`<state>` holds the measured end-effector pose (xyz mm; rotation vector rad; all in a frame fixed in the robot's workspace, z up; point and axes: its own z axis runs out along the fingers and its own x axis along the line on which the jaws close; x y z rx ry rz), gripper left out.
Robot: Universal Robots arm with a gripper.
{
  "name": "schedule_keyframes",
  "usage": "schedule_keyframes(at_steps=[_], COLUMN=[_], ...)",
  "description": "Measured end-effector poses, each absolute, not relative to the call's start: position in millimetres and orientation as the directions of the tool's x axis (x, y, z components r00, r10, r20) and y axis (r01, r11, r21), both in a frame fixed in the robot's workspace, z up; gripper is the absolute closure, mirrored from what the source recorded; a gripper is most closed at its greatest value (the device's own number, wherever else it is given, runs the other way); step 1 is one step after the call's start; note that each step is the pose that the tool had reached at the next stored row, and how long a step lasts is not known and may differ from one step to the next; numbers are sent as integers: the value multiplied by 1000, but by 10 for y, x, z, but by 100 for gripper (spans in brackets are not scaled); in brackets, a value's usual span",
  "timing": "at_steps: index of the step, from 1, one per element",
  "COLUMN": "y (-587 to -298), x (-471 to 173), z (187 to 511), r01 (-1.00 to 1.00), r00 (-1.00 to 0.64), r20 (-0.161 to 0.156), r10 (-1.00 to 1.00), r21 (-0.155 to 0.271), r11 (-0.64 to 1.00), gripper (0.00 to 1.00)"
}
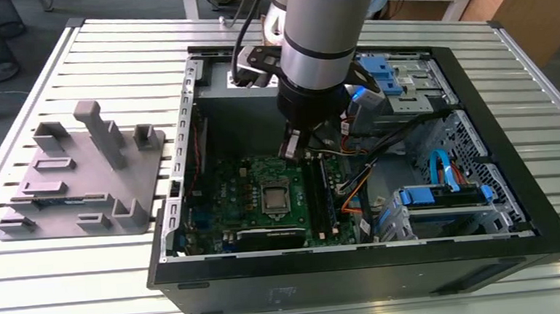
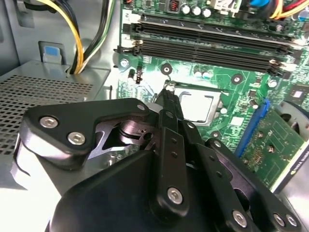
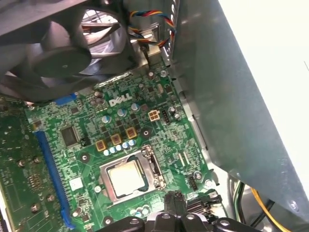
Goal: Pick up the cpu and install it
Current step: 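Close the cpu cover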
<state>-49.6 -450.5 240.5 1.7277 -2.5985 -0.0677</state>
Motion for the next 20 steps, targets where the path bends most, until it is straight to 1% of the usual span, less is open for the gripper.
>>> schedule_keyframes(at_steps=[20], y=[-4504], x=[-542], z=[2394], r01=[-922], r00=[-386], r20=[-11], r10=[-922], r21=[47], r11=[385], gripper=[89])
